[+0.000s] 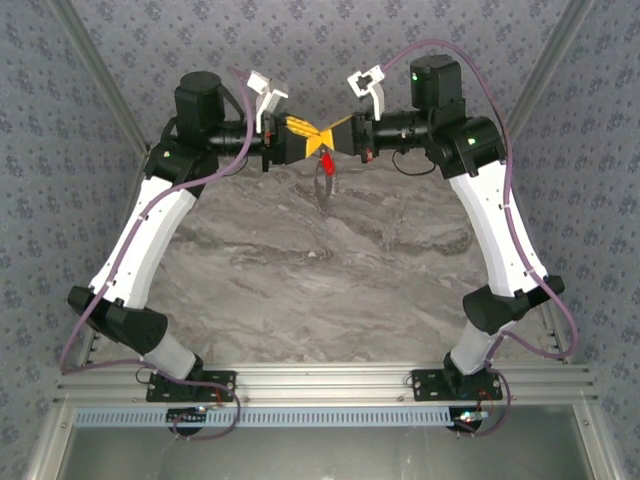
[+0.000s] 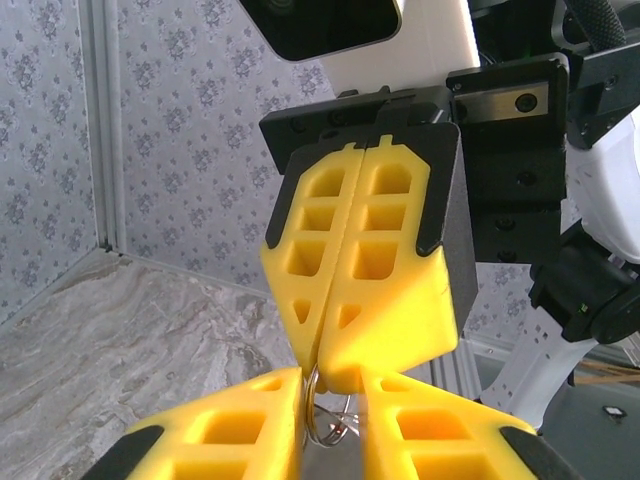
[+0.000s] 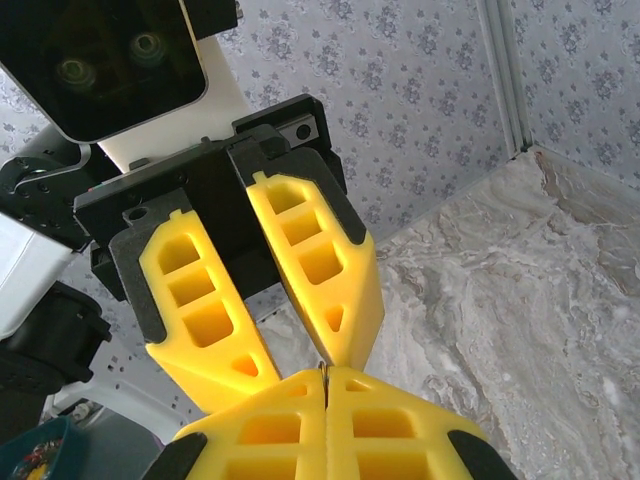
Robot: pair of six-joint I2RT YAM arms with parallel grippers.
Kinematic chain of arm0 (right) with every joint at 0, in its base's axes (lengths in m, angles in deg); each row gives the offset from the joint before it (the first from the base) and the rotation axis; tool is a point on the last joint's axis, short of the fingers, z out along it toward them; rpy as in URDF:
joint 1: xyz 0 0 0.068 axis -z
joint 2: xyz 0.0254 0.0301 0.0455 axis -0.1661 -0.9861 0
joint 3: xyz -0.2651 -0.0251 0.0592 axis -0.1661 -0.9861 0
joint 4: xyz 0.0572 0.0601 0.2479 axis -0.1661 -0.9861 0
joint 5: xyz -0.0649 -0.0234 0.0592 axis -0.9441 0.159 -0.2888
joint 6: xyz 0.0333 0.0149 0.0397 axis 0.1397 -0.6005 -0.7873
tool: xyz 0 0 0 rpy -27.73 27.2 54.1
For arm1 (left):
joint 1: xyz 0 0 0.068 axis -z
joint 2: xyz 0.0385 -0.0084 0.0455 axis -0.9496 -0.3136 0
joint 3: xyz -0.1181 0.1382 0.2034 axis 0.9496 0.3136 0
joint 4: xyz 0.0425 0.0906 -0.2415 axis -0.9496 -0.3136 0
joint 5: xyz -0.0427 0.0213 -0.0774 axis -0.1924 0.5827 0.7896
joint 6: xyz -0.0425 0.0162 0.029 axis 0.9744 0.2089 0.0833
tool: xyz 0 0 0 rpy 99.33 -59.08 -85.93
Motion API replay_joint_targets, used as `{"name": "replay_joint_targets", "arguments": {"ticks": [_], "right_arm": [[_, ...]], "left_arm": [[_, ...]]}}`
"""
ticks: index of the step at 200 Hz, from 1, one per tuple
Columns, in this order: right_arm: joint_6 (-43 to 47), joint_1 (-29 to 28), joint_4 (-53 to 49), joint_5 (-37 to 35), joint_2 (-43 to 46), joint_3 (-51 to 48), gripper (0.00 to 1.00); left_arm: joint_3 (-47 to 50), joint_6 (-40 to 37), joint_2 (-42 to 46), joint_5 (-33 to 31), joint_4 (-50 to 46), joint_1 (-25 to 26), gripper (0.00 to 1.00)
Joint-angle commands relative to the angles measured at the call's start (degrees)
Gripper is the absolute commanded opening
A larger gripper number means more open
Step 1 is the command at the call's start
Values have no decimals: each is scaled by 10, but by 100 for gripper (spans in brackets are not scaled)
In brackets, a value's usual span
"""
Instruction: Put the keys on the keyring
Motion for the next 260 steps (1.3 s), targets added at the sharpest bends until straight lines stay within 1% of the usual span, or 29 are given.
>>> {"name": "replay_joint_targets", "arguments": {"ticks": [1,11,54,93,120,168,189,205,220,236,248,260], "right_arm": [[-7,-8,18,13,0,5,0],[-7,-9,20,11,1,2,0],[-9,-11,31,6,7,-11,0],[-11,-12,40,-4,13,-20,0],[-18,-9,53,-12,18,-28,0],[-56,6,114,-6,32,-59,0],[-86,20,161,-5,51,-88,29],[-125,39,230,-4,76,-133,39],[-172,60,303,-1,104,-189,45],[-217,78,372,1,131,-247,48],[-236,84,402,-3,147,-278,48],[-241,84,410,-7,155,-299,49]], "left_arm": [[-16,6,-4,25,18,6,15],[-16,6,-5,26,18,6,13],[-16,9,-7,31,19,8,0],[-16,13,-6,29,22,10,0],[-16,8,0,4,23,10,0],[5,17,14,-14,58,9,0],[7,22,15,-19,67,9,0],[9,29,16,-25,77,8,0],[12,39,18,-32,92,8,0],[19,51,21,-39,114,8,0],[26,63,24,-44,133,7,0],[33,74,28,-50,152,7,0]]}}
